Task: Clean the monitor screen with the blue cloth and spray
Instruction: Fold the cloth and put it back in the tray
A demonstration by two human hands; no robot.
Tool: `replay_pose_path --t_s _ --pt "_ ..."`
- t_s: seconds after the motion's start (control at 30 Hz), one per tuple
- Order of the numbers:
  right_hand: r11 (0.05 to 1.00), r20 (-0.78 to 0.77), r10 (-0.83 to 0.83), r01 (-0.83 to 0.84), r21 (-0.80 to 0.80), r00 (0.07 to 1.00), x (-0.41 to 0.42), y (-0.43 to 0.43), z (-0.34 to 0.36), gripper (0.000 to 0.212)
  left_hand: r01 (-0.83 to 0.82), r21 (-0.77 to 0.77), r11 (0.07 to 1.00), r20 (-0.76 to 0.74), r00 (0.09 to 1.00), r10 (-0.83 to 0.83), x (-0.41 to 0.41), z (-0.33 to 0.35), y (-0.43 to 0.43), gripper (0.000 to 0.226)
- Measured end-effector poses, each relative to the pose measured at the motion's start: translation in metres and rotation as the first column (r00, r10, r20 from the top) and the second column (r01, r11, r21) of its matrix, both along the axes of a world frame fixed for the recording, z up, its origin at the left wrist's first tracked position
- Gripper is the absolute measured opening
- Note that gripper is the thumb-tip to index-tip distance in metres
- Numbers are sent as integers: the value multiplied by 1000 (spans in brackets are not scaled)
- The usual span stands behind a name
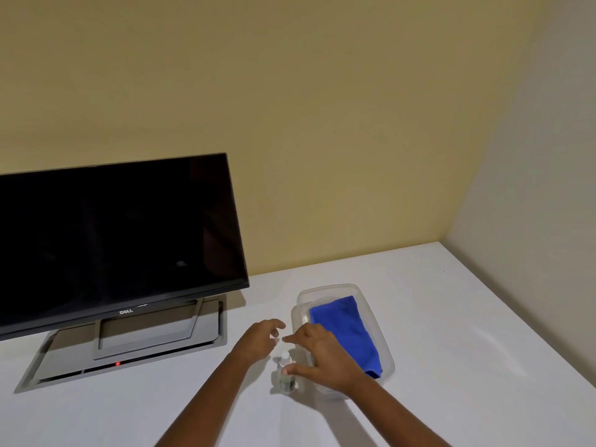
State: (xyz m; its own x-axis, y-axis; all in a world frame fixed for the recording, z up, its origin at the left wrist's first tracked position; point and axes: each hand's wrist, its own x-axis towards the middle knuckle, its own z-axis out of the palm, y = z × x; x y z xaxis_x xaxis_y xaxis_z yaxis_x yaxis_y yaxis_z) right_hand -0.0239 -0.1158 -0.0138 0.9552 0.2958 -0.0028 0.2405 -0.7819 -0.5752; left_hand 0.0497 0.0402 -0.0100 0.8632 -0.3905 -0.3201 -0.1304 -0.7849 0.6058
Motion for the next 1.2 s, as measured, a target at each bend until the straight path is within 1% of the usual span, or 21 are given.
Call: replay_pose_path --t_s 0.03,0.13,0.2,0.3,0.37,0.4,0.43,0.5,0.53,0.57,0.6,0.63,0.67,0.7,0.77,0.83,0.9,0.93,1.0,1.07,1.2 --pt "1000 1 -17 17 -2 1000 -1 6 -2 52 5 2 1000 -7 1000 -5 -2 -1 3 37" --pt "993 -25 -83 85 78 996 -1 20 -3 34 22 -8 1000 -34 999 -22 -10 0 11 37" --pt "985 -49 -114 119 121 992 1 24 -2 30 43 -39 998 -70 996 -45 -13 2 18 40" --pt "970 -34 -143 147 195 989 7 26 6 24 92 -177 980 -223 966 -131 -17 8 25 47" --pt "935 3 -187 177 307 982 12 25 17 14 89 -273 958 -291 942 -171 -20 12 26 52" --pt "899 19 -229 204 387 973 15 24 25 7 60 -308 950 -287 946 -152 -20 13 25 54" --pt "852 40 -277 227 471 960 18 23 34 5 27 -324 946 -256 960 -115 -20 14 24 54" --pt "744 76 -381 257 617 921 25 20 51 17 -18 -342 939 -147 988 -35 -18 16 19 49" --pt "688 75 -421 265 675 904 29 18 59 19 -39 -369 928 -96 995 4 -17 17 15 46" --pt "646 65 -447 272 713 892 33 16 65 19 -66 -406 911 -51 997 49 -16 20 9 45" --pt "626 50 -455 280 728 889 36 14 68 16 -94 -446 890 -10 995 100 -15 23 3 44" --pt "639 32 -449 296 710 893 39 11 70 12 -122 -488 864 18 989 149 -14 27 -4 44" --pt "673 15 -435 314 669 900 42 8 69 10 -150 -531 834 28 981 194 -12 30 -12 45" --pt "711 5 -420 325 624 908 44 5 67 14 -175 -568 804 25 973 229 -12 34 -19 45" --pt "724 -20 -419 347 596 908 47 -2 61 20 -207 -594 778 16 963 268 -11 39 -34 47" --pt "704 -17 -456 372 605 890 52 -9 55 20 -212 -542 813 31 962 272 -10 38 -47 51" --pt "702 -14 -488 401 588 873 60 -17 45 21 -234 -415 879 27 963 269 -10 33 -56 60" --pt "706 -25 -490 414 575 871 64 -20 39 22 -262 -351 899 4 960 281 -9 29 -59 64" --pt "724 -61 -473 427 541 879 71 -23 25 24 -315 -260 913 -62 949 310 -8 21 -63 64" --pt "758 -75 -441 416 502 895 78 -24 11 20 -328 -224 918 -121 944 308 -9 15 -64 57" --pt "796 -98 -401 399 456 911 87 -23 -10 16 -327 -251 911 -192 939 284 -12 4 -66 45"
